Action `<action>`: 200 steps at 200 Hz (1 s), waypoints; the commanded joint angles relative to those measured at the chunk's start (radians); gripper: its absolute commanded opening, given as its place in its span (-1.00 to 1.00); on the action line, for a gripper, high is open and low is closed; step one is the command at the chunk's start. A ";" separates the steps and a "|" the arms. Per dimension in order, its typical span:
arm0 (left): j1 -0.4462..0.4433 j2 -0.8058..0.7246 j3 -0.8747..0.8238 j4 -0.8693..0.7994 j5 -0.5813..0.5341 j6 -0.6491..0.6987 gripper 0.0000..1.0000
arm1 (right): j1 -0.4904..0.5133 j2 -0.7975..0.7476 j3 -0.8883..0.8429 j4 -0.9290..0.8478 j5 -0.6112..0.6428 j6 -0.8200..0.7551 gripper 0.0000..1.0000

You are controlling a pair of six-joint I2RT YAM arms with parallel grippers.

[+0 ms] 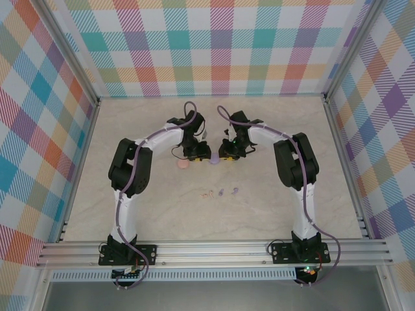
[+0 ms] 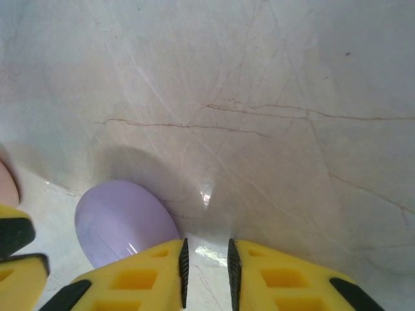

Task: Insert wireless bluetooth earbuds into charging case

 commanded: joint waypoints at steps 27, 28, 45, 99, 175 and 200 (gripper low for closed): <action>0.060 -0.056 -0.030 0.062 0.094 0.002 -0.24 | -0.016 -0.100 -0.042 0.012 0.011 0.007 -0.42; 0.060 -0.055 -0.030 0.064 0.097 0.004 -0.23 | -0.016 -0.102 -0.044 0.012 0.009 0.007 -0.42; 0.079 -0.032 -0.022 0.082 0.129 0.005 -0.19 | -0.019 -0.125 -0.070 0.032 -0.030 0.022 -0.39; 0.102 0.027 -0.016 0.143 0.258 -0.002 -0.02 | -0.027 -0.145 -0.124 0.127 -0.174 0.096 -0.27; 0.102 0.066 -0.039 0.172 0.315 -0.004 -0.03 | -0.027 -0.090 -0.140 0.194 -0.232 0.166 -0.35; 0.102 0.076 -0.044 0.174 0.323 -0.004 -0.03 | -0.027 -0.070 -0.136 0.195 -0.236 0.173 -0.39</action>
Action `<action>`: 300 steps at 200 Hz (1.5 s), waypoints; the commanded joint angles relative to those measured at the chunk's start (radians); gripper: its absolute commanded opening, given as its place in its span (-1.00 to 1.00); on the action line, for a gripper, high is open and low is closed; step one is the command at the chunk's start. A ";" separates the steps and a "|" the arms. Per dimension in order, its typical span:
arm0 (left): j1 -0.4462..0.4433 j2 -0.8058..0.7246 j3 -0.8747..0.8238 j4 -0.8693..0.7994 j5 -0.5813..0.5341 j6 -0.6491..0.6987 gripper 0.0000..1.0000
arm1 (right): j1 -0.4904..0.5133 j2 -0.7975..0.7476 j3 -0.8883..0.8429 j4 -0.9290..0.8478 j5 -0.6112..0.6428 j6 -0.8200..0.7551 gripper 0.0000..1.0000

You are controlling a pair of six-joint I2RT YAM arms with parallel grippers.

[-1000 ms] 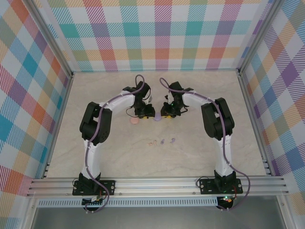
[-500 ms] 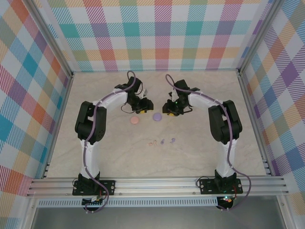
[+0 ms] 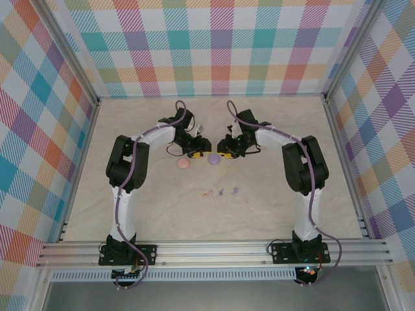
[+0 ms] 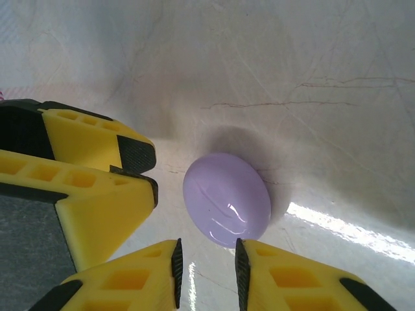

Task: Insert wireless bluetooth earbuds into charging case

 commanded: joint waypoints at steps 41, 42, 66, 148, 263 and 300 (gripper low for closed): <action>0.003 0.025 -0.033 0.024 0.058 -0.003 -0.05 | -0.002 0.061 -0.005 0.012 -0.022 0.025 -0.40; 0.003 0.025 -0.034 0.024 0.059 -0.003 -0.05 | -0.001 0.061 -0.005 0.012 -0.023 0.025 -0.40; 0.003 0.030 -0.037 0.032 0.071 -0.008 -0.07 | -0.001 0.071 -0.008 0.017 -0.029 0.026 -0.42; -0.016 0.040 -0.045 0.059 0.124 -0.035 -0.08 | -0.001 0.097 -0.009 0.020 -0.035 0.026 -0.49; -0.039 0.021 -0.105 0.194 0.201 -0.139 -0.19 | -0.001 0.109 -0.011 0.020 -0.028 0.021 -0.50; -0.041 0.006 -0.115 0.198 0.183 -0.150 -0.33 | 0.000 0.107 -0.011 0.020 -0.027 0.023 -0.51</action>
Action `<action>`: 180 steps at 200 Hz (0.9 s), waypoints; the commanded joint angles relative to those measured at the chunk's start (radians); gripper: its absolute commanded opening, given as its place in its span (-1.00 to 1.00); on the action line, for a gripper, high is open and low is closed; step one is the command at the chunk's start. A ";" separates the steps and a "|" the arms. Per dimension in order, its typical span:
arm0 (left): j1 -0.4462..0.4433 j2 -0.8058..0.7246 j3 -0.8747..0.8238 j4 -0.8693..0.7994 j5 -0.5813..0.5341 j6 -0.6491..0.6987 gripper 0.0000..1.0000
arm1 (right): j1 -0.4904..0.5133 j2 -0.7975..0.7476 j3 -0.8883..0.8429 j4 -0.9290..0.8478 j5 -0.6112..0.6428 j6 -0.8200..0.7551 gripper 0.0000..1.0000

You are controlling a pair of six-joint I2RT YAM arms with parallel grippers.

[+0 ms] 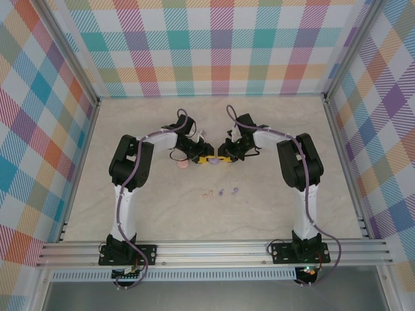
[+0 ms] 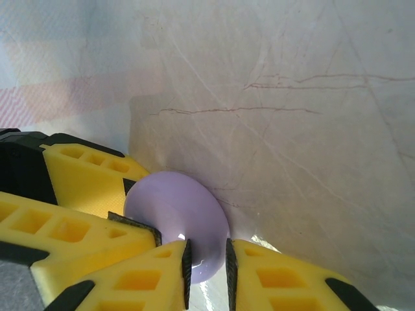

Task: Insert wireless bluetooth earbuds into charging case

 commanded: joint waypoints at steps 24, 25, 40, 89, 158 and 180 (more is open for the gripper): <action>-0.025 -0.041 -0.032 0.039 0.015 -0.036 -0.42 | 0.004 0.019 -0.017 0.001 0.004 0.007 -0.49; -0.025 -0.042 -0.032 0.041 0.014 -0.037 -0.42 | 0.005 0.018 -0.017 0.000 0.005 0.007 -0.49; -0.026 -0.059 -0.048 0.066 0.003 -0.055 -0.43 | 0.004 -0.003 -0.029 0.007 0.014 0.006 -0.46; -0.024 -0.149 -0.106 0.179 -0.040 -0.121 -0.45 | -0.025 -0.110 -0.084 0.048 0.018 0.003 -0.36; -0.020 -0.177 -0.123 0.215 -0.047 -0.139 -0.43 | -0.089 -0.195 -0.160 0.088 -0.036 -0.026 -0.27; -0.023 -0.161 -0.138 0.223 -0.049 -0.140 -0.43 | -0.090 -0.168 -0.170 0.092 -0.035 -0.017 -0.27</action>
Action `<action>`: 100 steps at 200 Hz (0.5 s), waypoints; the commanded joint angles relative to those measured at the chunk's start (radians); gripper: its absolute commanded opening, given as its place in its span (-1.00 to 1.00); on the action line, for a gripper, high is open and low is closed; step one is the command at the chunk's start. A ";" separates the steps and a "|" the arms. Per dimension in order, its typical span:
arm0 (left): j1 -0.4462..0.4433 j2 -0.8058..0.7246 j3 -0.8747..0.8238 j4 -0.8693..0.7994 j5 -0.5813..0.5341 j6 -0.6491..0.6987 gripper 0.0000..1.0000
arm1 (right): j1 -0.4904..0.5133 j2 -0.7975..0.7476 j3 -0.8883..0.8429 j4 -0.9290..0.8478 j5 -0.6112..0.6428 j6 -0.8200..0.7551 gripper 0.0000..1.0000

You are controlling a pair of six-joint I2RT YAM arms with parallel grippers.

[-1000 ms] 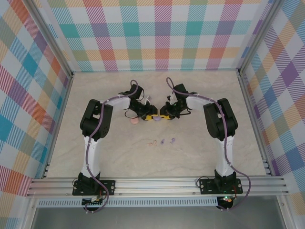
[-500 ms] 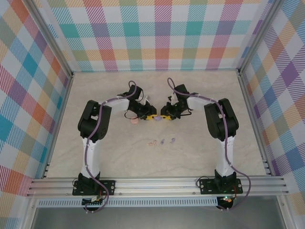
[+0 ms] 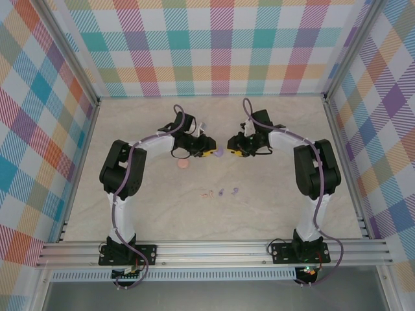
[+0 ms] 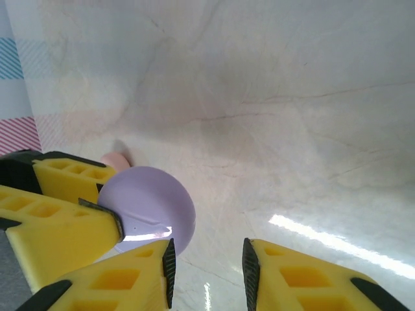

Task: Insert wireless bluetooth earbuds into charging case

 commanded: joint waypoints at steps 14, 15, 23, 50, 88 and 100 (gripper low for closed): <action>-0.005 0.004 -0.030 0.021 -0.002 -0.008 -0.43 | 0.006 0.031 -0.039 0.036 -0.047 0.002 -0.28; -0.005 0.005 -0.030 0.022 -0.001 -0.009 -0.43 | 0.005 0.032 -0.039 0.038 -0.047 0.002 -0.28; -0.007 0.009 -0.036 0.026 -0.002 -0.008 -0.43 | 0.006 0.039 -0.041 0.047 -0.057 0.008 -0.28; -0.011 0.020 -0.048 0.029 -0.009 -0.009 -0.42 | 0.006 0.062 -0.031 0.043 -0.071 0.005 -0.27; -0.016 0.021 -0.057 0.047 -0.008 -0.012 -0.42 | 0.006 0.070 -0.039 0.067 -0.103 0.007 -0.27; -0.017 0.017 -0.059 0.058 -0.007 -0.018 -0.42 | 0.006 0.065 -0.045 0.078 -0.114 0.009 -0.26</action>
